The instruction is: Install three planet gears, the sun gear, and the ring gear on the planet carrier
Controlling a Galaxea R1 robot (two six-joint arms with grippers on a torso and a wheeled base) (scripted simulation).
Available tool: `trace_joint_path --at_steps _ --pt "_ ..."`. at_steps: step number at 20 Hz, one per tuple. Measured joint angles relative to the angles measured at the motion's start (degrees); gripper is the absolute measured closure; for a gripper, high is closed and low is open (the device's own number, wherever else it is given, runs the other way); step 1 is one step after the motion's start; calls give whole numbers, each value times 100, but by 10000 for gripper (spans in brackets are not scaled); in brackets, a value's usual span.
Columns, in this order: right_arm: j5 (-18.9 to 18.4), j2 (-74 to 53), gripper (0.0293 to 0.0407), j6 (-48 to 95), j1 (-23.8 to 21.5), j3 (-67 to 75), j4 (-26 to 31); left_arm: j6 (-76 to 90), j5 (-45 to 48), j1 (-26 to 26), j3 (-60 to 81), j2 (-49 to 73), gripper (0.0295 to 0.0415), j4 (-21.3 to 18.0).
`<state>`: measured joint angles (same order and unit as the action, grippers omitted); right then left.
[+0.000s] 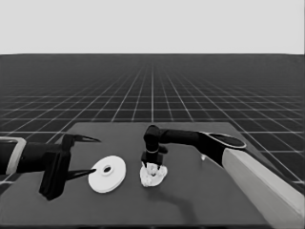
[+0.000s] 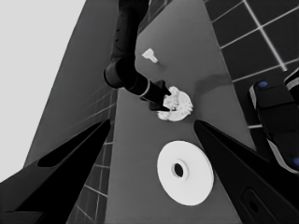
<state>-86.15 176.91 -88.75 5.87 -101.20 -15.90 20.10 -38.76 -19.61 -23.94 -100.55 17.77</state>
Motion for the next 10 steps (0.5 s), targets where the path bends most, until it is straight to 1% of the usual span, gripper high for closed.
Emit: trace_joint_path --at_steps 10 --pt "0 -11 390 -600 37 -7 0 0 0 0 0 0 326 0"
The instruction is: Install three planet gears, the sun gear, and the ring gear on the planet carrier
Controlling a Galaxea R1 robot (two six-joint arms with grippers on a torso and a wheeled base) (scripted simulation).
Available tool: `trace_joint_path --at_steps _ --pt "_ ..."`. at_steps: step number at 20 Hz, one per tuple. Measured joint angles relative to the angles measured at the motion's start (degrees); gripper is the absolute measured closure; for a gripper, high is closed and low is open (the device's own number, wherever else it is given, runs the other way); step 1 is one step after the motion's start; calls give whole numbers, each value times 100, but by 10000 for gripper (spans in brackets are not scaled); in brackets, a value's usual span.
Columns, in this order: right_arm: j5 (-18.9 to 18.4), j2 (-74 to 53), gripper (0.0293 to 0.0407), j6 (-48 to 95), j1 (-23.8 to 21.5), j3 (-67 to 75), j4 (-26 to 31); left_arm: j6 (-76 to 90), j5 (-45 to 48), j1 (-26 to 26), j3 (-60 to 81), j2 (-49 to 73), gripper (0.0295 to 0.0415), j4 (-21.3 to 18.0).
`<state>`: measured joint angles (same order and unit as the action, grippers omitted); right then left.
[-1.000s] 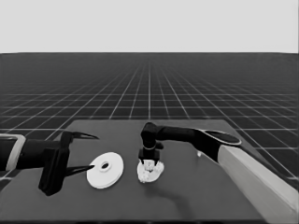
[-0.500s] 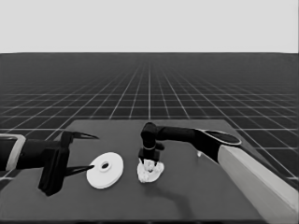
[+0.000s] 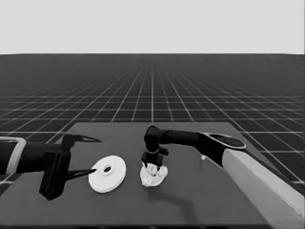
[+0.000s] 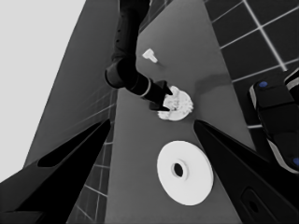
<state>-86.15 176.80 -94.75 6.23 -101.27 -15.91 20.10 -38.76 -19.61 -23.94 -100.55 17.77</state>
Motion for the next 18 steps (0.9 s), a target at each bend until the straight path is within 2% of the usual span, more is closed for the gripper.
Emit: trace_joint_path --at_steps 18 --pt "0 1 390 -1080 1 0 0 0 0 0 0 0 326 0"
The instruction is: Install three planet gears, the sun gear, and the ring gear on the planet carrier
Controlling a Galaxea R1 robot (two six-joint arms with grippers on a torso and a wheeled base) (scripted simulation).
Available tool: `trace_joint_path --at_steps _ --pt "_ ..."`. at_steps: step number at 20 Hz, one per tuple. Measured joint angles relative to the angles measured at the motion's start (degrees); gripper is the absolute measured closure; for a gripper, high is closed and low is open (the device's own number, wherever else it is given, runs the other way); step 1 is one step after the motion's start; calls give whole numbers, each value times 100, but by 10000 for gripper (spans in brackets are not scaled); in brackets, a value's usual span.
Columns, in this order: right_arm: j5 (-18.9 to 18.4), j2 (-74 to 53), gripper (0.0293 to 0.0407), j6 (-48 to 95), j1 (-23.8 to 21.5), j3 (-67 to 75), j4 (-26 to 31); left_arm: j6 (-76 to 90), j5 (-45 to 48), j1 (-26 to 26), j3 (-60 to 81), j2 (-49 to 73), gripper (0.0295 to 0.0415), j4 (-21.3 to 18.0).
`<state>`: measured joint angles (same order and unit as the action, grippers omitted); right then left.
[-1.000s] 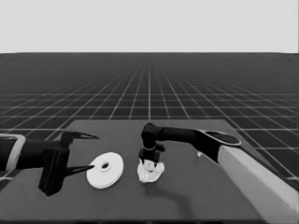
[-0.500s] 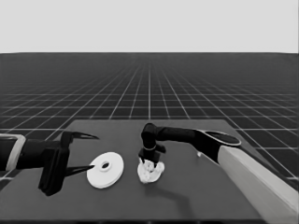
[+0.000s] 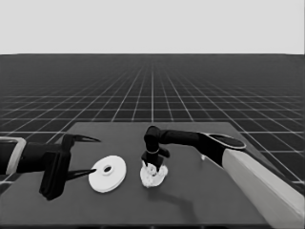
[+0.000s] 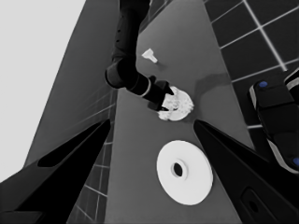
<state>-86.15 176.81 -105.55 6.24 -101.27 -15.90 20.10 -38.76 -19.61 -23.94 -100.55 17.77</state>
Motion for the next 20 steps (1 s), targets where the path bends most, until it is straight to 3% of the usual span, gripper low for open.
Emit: trace_joint_path --at_steps 20 --pt "0 0 390 -1200 0 0 0 0 0 0 0 0 326 0"
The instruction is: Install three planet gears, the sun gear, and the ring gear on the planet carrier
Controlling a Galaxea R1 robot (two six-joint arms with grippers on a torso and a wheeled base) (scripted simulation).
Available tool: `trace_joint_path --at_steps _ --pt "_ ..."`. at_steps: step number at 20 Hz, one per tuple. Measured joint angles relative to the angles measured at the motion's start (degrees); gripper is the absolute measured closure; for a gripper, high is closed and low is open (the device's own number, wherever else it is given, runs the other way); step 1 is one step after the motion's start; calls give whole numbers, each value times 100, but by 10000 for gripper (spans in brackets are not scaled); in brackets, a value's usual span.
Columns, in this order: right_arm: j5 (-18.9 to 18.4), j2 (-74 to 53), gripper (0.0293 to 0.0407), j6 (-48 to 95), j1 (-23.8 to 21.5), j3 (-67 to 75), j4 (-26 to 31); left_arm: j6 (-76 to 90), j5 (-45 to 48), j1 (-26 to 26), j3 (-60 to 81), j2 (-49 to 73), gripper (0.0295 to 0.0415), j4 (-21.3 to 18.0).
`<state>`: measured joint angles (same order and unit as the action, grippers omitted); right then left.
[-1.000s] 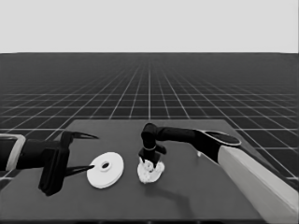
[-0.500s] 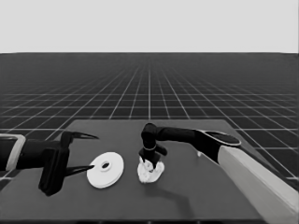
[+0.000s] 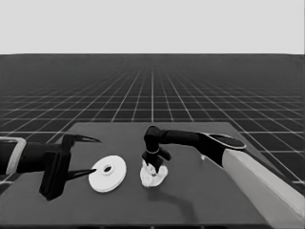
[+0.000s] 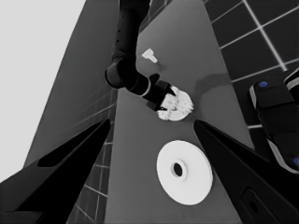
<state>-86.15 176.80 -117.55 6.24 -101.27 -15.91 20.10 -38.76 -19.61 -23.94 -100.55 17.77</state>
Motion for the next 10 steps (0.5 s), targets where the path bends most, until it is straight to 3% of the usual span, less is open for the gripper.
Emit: trace_joint_path --at_steps 10 --pt "0 0 390 -600 0 0 0 0 0 0 0 0 326 0"
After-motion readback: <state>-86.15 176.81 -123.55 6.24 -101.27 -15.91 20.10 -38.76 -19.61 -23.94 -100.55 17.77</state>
